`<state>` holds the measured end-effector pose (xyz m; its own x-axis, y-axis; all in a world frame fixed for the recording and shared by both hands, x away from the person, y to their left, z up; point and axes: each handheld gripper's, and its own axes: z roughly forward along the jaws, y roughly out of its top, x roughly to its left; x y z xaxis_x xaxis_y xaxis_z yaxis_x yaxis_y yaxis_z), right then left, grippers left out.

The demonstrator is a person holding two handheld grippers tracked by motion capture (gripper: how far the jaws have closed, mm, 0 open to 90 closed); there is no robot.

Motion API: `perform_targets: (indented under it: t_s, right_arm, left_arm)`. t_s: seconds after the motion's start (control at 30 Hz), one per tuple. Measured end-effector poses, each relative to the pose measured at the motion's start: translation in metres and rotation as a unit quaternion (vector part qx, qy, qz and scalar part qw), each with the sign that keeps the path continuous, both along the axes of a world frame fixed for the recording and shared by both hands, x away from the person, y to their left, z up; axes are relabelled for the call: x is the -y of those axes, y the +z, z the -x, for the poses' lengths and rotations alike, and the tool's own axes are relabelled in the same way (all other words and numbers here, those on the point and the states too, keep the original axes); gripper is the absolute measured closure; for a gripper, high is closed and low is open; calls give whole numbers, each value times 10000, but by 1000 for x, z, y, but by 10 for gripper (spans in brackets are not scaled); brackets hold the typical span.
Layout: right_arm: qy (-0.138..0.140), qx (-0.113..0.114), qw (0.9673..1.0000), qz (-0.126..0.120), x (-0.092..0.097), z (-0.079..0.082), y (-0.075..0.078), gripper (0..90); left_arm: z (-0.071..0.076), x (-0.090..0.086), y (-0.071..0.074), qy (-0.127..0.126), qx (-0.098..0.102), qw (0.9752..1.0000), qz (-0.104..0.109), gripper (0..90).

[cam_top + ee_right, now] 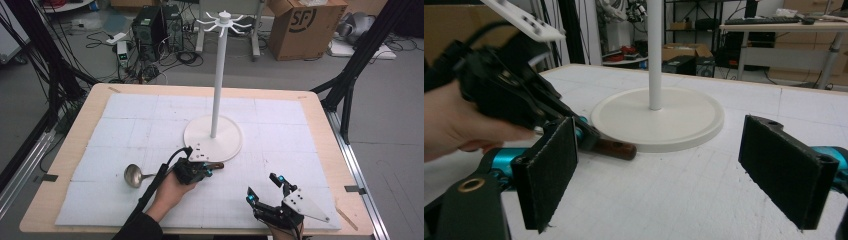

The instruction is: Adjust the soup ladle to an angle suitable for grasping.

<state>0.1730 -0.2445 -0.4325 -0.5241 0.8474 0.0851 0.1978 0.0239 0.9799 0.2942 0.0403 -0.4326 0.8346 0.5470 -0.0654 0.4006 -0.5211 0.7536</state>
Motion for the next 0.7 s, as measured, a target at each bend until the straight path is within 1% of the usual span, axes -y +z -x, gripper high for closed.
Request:
perform_targets:
  t_s: [0.07,0.2,0.27,0.33,0.43,0.53,0.57,0.63,0.67,0.7]
  right_arm:
    - [5,8,10000,11,0,0,0,149]
    - [15,1,10000,56,-2,0,0,149]
    - [15,-13,10000,70,-3,0,-1,149]
    - [6,-7,9999,100,-3,0,-1,149]
    - [-3,-5,9999,114,-4,0,-1,149]
    - [-9,-32,9999,124,-4,0,-2,149]
    - [-8,-43,9999,129,-4,-1,-2,149]
    - [-13,-46,9999,128,-4,-1,-2,149]
    - [-18,-43,9999,159,-4,-1,-2,149]
    - [-17,-53,9999,152,-5,-1,-2,149]
  left_arm:
    - [3,-9,4,61,38,10000,-20,900]
    - [6,-34,14,187,72,9997,-154,900]
    - [5,-50,20,283,60,9995,-110,900]
    - [4,-69,27,405,96,9991,-68,900]
    - [7,-89,33,509,139,9986,-61,900]
    - [12,-106,34,559,149,9983,-89,900]
    - [14,-110,33,616,151,9979,-104,900]
    - [17,-117,31,674,177,9973,-226,900]
    - [19,-124,29,742,202,9965,-341,900]
    - [19,-124,29,742,202,9965,-341,900]
